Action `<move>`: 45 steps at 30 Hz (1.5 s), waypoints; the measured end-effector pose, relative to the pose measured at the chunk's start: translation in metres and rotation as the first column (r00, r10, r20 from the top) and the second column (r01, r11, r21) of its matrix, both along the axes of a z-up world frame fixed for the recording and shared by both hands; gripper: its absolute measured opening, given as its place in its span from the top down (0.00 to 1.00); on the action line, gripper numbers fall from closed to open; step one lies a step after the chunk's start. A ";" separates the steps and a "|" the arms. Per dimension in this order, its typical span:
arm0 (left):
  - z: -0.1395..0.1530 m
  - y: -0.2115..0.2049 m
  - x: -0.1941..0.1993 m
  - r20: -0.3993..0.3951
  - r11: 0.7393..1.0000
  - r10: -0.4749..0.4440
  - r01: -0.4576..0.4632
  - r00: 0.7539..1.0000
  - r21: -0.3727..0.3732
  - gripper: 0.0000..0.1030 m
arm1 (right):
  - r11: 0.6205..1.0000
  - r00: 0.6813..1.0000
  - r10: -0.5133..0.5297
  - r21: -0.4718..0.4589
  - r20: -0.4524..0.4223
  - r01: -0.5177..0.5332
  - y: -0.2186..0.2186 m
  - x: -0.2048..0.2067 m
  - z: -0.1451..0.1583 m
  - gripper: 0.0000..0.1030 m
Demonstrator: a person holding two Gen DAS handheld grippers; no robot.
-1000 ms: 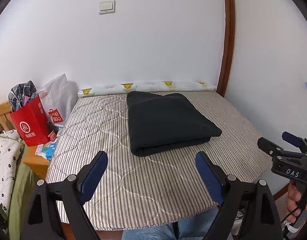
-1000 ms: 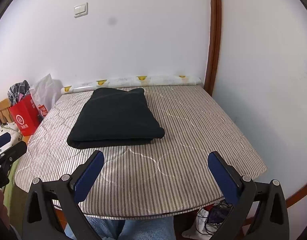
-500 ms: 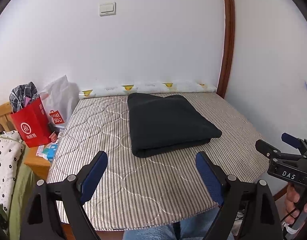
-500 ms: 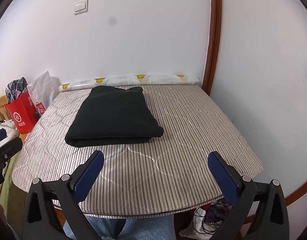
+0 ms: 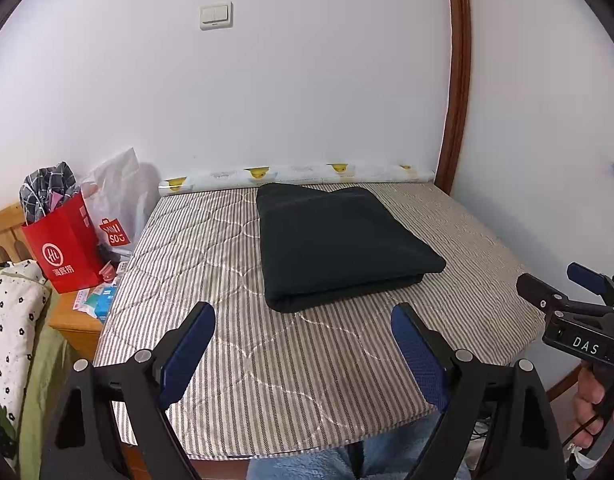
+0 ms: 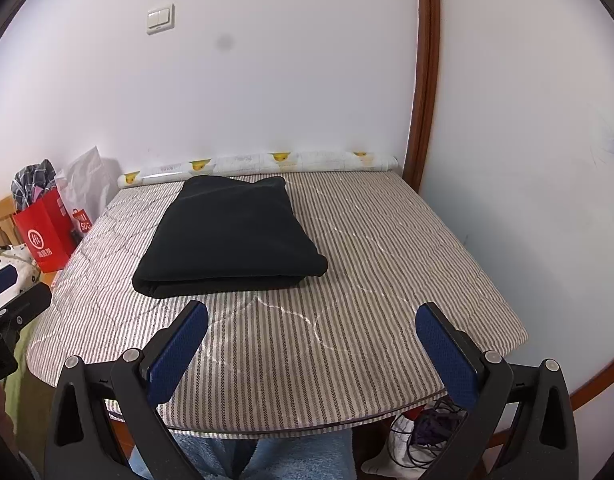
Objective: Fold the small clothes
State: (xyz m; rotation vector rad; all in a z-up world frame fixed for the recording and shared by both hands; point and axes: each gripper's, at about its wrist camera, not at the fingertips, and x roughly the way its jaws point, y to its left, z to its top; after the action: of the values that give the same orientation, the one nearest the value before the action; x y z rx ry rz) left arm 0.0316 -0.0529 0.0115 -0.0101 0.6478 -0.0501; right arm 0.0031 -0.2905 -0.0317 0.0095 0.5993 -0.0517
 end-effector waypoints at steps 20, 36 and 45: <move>-0.002 0.004 -0.002 -0.006 1.000 -0.001 0.001 1.000 -0.019 0.14 | 1.000 1.000 -0.004 0.001 0.004 0.004 -0.002 0.000 0.001 0.01; 0.000 0.005 -0.002 -0.001 1.000 -0.004 0.004 1.000 -0.022 0.14 | 1.000 1.000 -0.003 0.001 0.011 0.003 -0.005 -0.002 0.004 0.01; 0.001 0.004 -0.001 0.004 1.000 -0.009 0.009 1.000 -0.024 0.13 | 1.000 1.000 -0.006 -0.008 0.018 0.007 -0.006 -0.005 0.005 0.01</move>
State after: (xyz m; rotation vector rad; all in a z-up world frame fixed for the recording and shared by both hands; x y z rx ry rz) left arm 0.0307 -0.0489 0.0122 -0.0307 0.6433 -0.0665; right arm -0.0023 -0.2963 -0.0271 0.0044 0.5811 -0.0602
